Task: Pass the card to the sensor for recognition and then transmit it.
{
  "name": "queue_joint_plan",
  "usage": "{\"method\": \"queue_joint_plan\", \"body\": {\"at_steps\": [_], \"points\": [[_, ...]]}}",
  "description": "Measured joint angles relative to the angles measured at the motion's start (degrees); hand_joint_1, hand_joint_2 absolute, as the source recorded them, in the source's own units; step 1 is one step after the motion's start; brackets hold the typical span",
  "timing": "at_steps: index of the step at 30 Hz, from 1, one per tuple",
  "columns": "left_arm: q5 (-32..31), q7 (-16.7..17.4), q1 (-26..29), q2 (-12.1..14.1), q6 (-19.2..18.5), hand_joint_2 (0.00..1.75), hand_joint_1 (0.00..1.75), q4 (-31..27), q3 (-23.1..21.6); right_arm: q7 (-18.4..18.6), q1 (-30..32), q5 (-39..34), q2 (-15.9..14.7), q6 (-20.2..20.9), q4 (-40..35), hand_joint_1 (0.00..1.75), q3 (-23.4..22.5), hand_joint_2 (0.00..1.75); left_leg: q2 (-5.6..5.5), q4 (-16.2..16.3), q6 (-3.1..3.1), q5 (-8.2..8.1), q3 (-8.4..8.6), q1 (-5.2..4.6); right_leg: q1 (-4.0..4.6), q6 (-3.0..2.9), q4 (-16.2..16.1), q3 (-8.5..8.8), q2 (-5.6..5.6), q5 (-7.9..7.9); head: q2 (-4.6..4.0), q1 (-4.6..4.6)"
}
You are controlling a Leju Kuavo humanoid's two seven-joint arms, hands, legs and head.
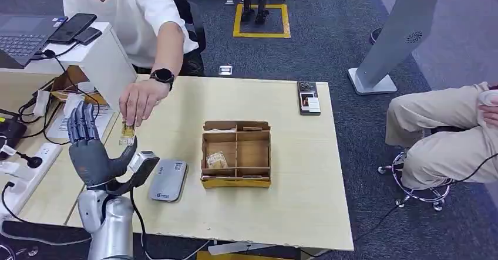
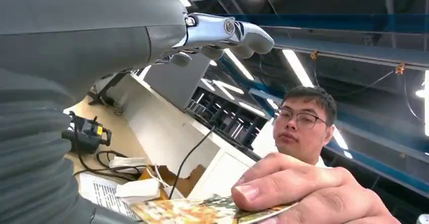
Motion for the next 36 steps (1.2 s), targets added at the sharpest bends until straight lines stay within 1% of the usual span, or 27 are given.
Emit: {"method": "queue_joint_plan", "body": {"at_steps": [6, 31, 36], "points": [[2.1, -0.07, 0.09, -0.04, 0.0, 1.75, 1.75, -1.57, 0.0, -0.02, 0.0, 0.35, -0.07, 0.0, 0.0, 0.0, 0.2, 1.75, 0.0, 0.0, 0.0, 0.0, 0.0, 0.0, 0.0, 0.0, 0.0, 0.0, 0.01, 0.0, 0.0, 0.0], [3.54, -0.07, 0.47, -0.02, 0.0, 1.75, 1.75, -6.58, -0.2, -0.02, 0.0, 0.66, -0.11, 0.15, 0.0, 0.0, 0.33, 1.75, -0.01, 0.0, 0.0, 0.0, -0.01, 0.0, 0.0, 0.0, 0.0, 0.0, -0.01, 0.0, 0.0, 0.0], [3.2, -0.07, 0.56, 0.0, 0.0, 1.75, 1.75, -6.6, -0.22, -0.02, 0.0, 0.35, -0.11, 0.15, 0.0, 0.0, 0.33, 1.75, -0.01, 0.0, 0.0, 0.0, -0.02, 0.0, 0.0, 0.0, 0.0, 0.0, -0.01, 0.0, -0.02, 0.0]]}}
